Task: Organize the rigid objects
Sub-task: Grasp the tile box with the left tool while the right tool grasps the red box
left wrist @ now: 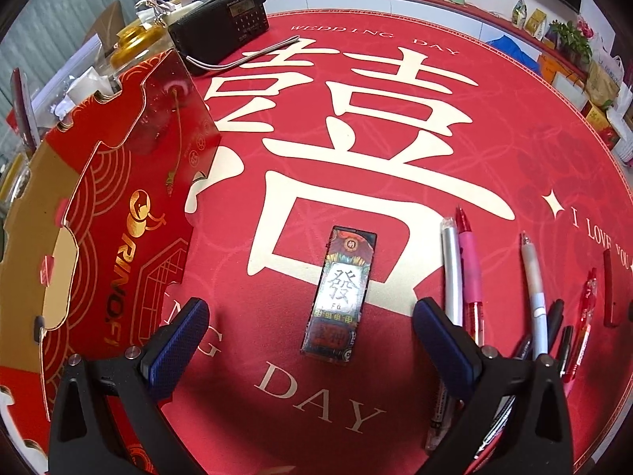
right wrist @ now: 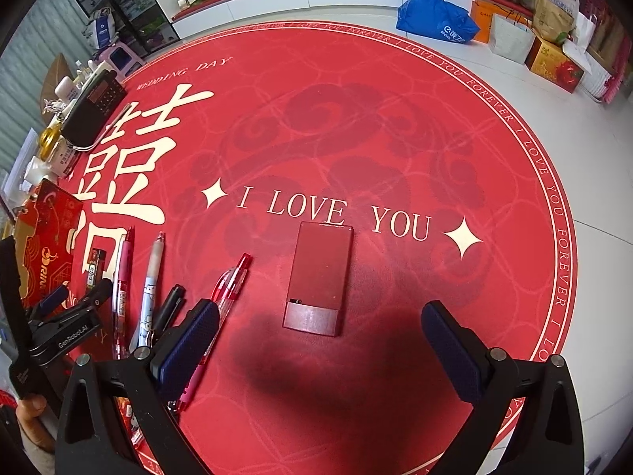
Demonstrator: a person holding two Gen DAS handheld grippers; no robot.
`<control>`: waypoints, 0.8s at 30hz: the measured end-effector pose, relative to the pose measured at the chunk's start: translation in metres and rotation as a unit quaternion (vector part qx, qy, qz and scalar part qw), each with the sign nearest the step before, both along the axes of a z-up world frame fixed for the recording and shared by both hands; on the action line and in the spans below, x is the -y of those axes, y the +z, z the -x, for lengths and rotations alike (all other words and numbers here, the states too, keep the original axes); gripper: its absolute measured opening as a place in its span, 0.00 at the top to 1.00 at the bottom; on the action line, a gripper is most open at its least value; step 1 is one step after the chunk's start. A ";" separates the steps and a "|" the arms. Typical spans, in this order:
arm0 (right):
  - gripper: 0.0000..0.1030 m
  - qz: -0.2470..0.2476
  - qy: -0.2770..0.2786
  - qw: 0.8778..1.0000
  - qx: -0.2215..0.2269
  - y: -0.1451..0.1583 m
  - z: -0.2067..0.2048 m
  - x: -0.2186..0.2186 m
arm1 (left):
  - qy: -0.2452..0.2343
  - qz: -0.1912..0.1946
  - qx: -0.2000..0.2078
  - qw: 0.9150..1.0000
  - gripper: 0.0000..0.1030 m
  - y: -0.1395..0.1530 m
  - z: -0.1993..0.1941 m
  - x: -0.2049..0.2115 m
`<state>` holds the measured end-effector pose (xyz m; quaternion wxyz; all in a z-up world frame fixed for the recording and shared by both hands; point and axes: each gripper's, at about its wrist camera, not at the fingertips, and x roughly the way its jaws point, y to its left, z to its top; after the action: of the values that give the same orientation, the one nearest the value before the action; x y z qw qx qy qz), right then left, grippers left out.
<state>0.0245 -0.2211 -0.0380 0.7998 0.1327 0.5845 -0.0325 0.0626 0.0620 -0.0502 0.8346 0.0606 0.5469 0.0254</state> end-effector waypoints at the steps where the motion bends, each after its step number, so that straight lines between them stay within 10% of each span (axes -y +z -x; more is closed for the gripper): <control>1: 0.00 0.000 -0.001 1.000 -0.001 -0.001 0.000 0.000 | -0.001 0.000 0.000 1.000 0.00 0.000 0.000 0.001; 24: 0.00 0.083 0.003 0.996 -0.030 -0.031 -0.024 -0.006 | -0.034 0.066 0.027 0.997 0.00 -0.007 -0.004 -0.001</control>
<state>0.0485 -0.2150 -0.0690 0.7901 0.0630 0.6042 -0.0819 0.0669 0.0630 -0.0576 0.8518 0.0232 0.5221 -0.0371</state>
